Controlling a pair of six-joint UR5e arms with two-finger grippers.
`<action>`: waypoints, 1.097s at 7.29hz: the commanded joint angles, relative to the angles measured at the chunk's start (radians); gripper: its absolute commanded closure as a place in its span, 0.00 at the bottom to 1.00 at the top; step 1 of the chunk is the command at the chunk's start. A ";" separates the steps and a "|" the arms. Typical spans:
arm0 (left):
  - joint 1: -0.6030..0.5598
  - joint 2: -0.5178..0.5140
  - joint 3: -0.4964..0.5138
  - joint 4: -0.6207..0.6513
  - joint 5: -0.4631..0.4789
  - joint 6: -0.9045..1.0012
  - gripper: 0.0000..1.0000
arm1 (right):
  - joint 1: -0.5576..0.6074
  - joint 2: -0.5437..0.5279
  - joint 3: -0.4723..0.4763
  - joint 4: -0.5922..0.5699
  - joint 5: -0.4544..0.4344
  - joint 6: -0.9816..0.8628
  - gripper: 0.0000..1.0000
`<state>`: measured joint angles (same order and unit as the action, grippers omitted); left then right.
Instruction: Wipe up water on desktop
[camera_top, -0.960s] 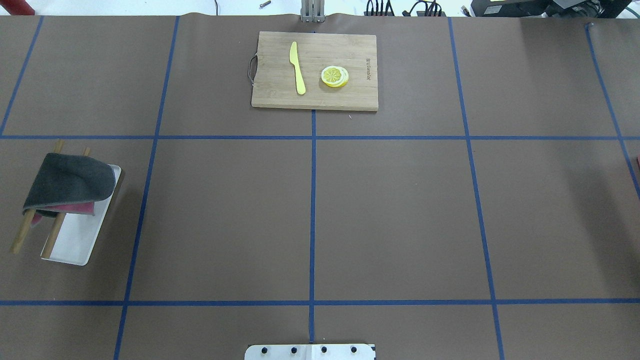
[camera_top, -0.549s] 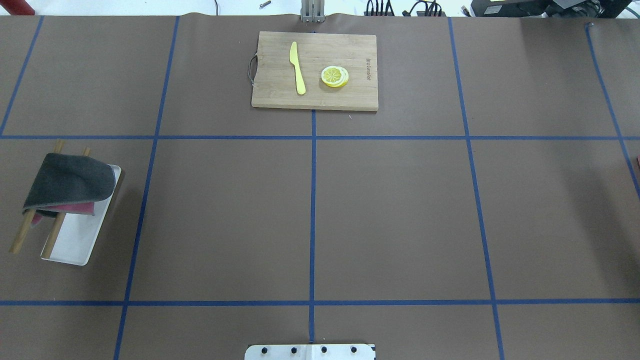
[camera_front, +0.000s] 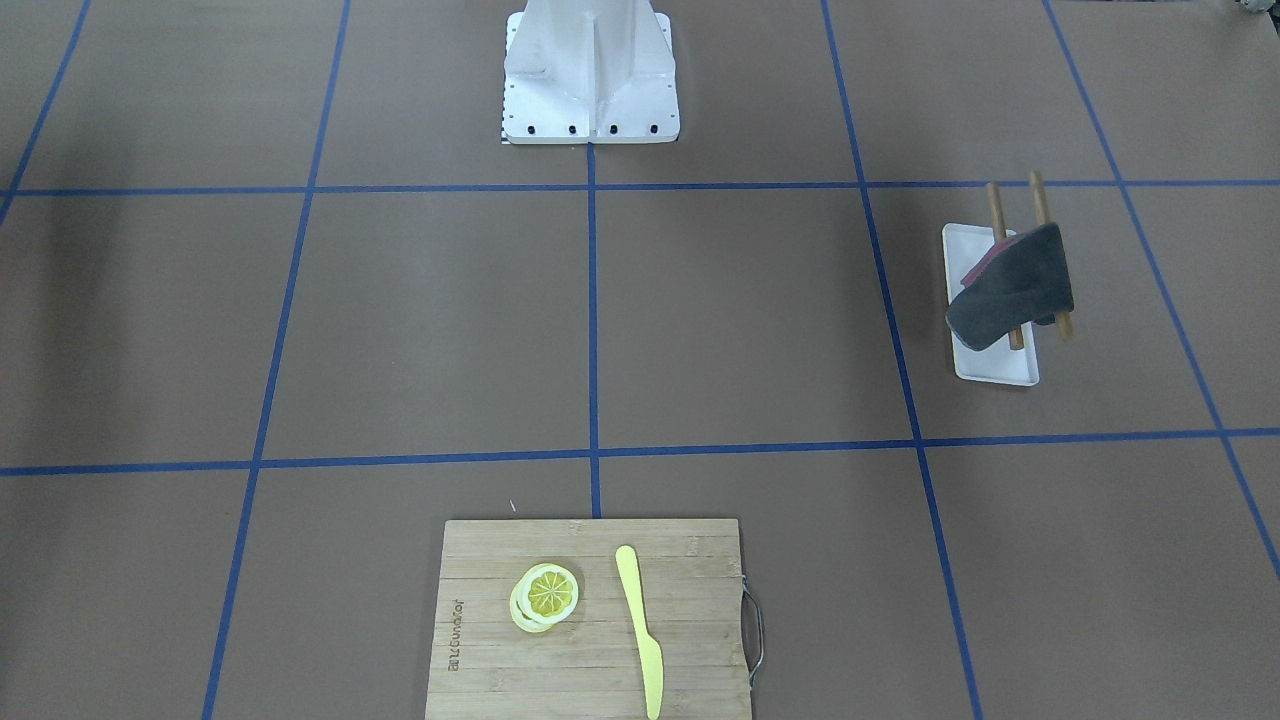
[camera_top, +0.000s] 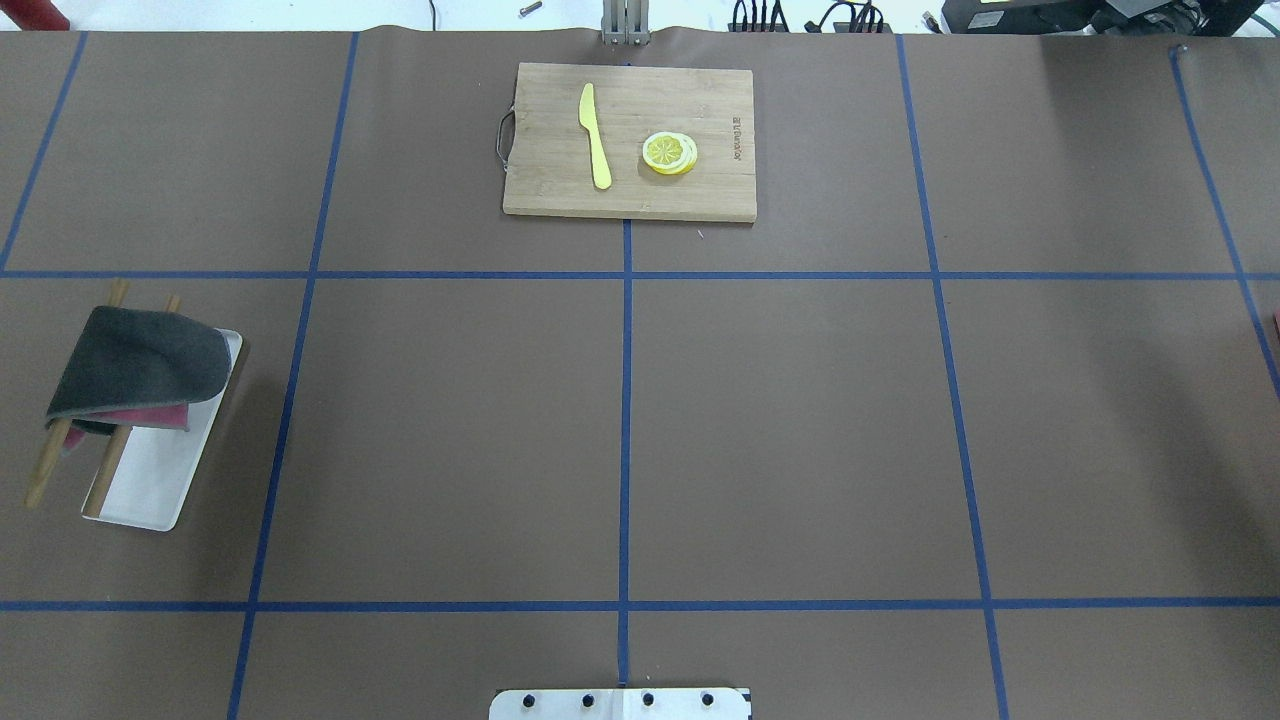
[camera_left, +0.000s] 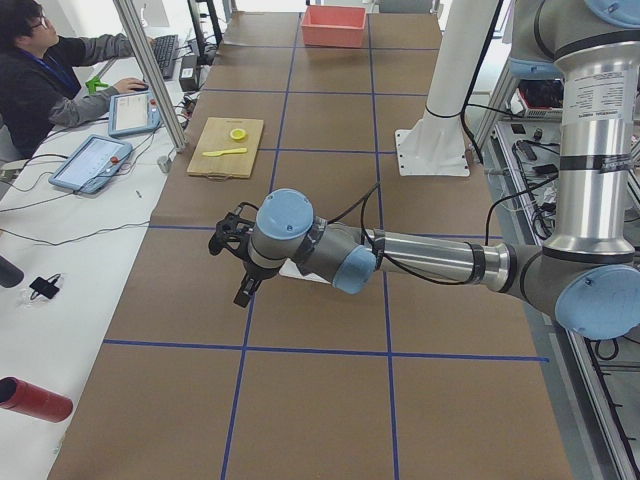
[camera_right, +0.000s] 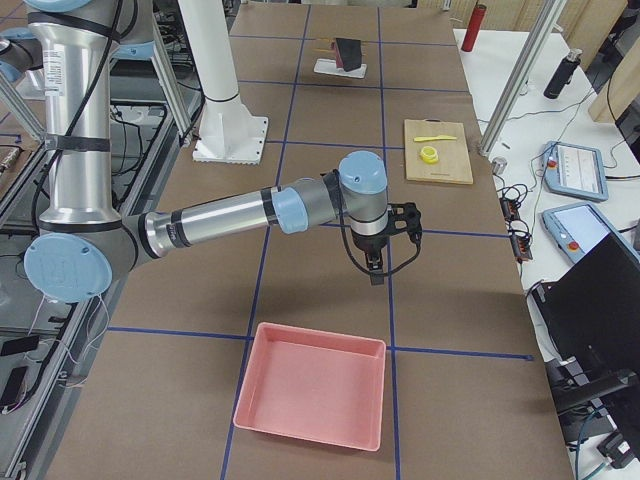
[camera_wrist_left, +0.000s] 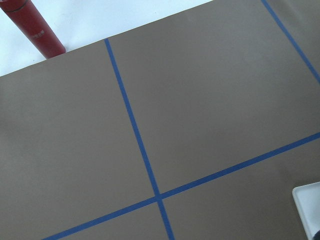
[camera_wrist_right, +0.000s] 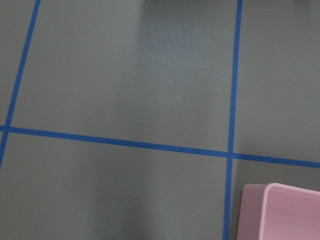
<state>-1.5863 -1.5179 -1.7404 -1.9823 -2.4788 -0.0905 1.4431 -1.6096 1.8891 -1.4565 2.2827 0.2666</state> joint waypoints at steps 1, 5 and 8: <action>0.076 0.013 -0.004 -0.004 -0.054 -0.088 0.01 | -0.100 0.000 0.024 0.090 -0.070 0.199 0.00; 0.351 0.015 0.036 -0.323 -0.031 -0.452 0.05 | -0.144 -0.006 0.051 0.091 -0.101 0.256 0.00; 0.410 0.015 0.048 -0.348 -0.026 -0.457 0.35 | -0.144 -0.010 0.051 0.093 -0.107 0.255 0.00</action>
<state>-1.2005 -1.5033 -1.6944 -2.3188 -2.5060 -0.5444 1.2995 -1.6178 1.9403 -1.3643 2.1764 0.5226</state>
